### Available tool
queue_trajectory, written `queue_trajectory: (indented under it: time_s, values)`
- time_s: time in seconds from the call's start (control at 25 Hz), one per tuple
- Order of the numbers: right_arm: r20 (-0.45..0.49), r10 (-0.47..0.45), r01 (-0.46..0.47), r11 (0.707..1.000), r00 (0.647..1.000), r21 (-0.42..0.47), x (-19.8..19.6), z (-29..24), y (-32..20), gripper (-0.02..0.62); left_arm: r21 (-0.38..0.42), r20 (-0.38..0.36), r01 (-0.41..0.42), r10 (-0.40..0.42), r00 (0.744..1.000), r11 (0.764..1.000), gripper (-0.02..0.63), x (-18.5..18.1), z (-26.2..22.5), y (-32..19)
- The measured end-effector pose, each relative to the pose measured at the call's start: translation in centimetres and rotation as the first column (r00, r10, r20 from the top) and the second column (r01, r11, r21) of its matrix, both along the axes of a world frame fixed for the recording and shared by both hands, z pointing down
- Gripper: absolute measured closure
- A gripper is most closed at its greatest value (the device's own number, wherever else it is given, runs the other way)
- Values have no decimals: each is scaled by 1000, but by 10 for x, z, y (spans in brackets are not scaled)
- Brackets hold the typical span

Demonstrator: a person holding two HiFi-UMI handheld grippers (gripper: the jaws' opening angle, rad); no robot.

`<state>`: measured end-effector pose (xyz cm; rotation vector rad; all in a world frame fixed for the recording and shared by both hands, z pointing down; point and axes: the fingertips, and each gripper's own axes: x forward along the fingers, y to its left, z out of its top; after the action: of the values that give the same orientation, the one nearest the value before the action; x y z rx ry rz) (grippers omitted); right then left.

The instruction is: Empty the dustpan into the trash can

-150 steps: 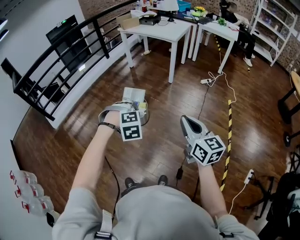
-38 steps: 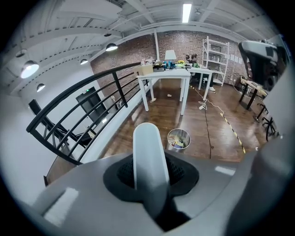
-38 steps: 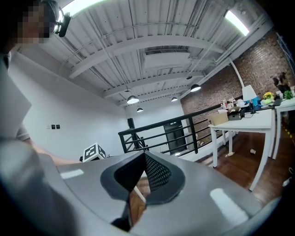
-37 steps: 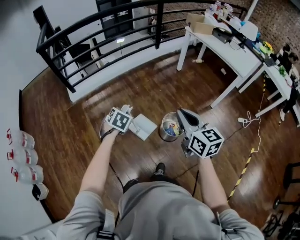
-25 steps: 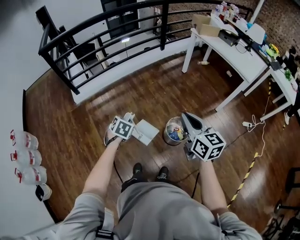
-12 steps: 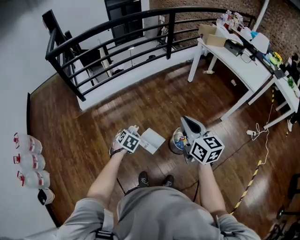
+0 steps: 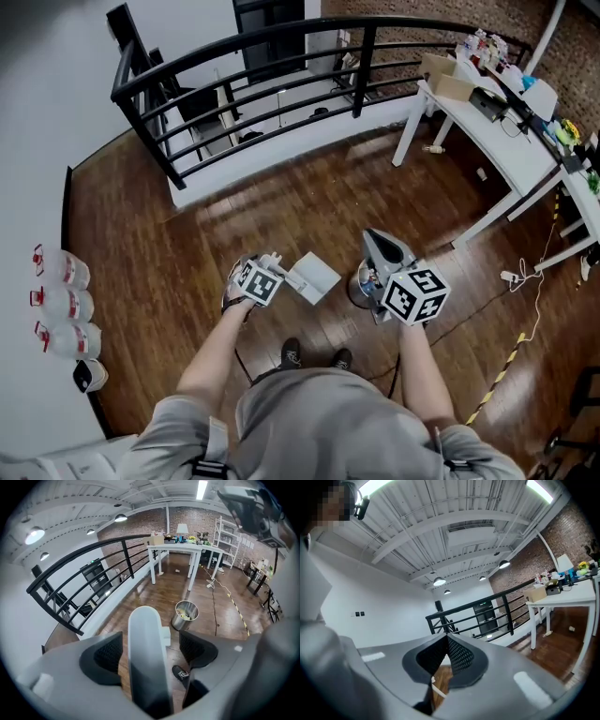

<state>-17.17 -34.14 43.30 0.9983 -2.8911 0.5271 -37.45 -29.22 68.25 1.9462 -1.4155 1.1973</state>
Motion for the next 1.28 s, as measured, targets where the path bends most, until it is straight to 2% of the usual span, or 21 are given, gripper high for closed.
queue_trajectory:
  time_s: [0.16, 0.32, 0.44, 0.6, 0.84, 0.92, 1.12, 1.28]
  values:
    - [-4, -26, 26, 1000, 1000, 6, -16, -2, 4, 595, 8, -30, 18, -18, 999, 1000, 118, -10, -1, 8]
    - [-10, -38, 39, 999, 999, 12, -30, -5, 10, 595, 73, -53, 26, -22, 998, 997, 84, -30, -26, 10]
    - [-15, -37, 37, 999, 999, 17, -31, -6, 9, 595, 85, -103, 52, -43, 994, 995, 171, -34, -58, 16]
    - [-15, -27, 28, 999, 1000, 27, -30, -10, 7, 595, 170, -128, 8, 14, 992, 985, 286, -17, -106, 3]
    - [-16, 11, -11, 999, 1000, 47, -17, -18, 5, 595, 360, -150, -21, 80, 985, 933, 538, 24, -174, -32]
    - [-16, 33, -32, 998, 999, 52, -8, -20, 2, 595, 410, -167, -38, 116, 979, 911, 594, 44, -192, -42]
    - [-13, 92, -91, 994, 996, 66, 19, -28, 0, 595, 482, -218, -83, 211, 953, 872, 600, 94, -220, -57]
    - [-10, 141, -139, 987, 990, 80, 43, -35, 2, 595, 522, -315, -75, 274, 909, 850, 600, 136, -244, -61]
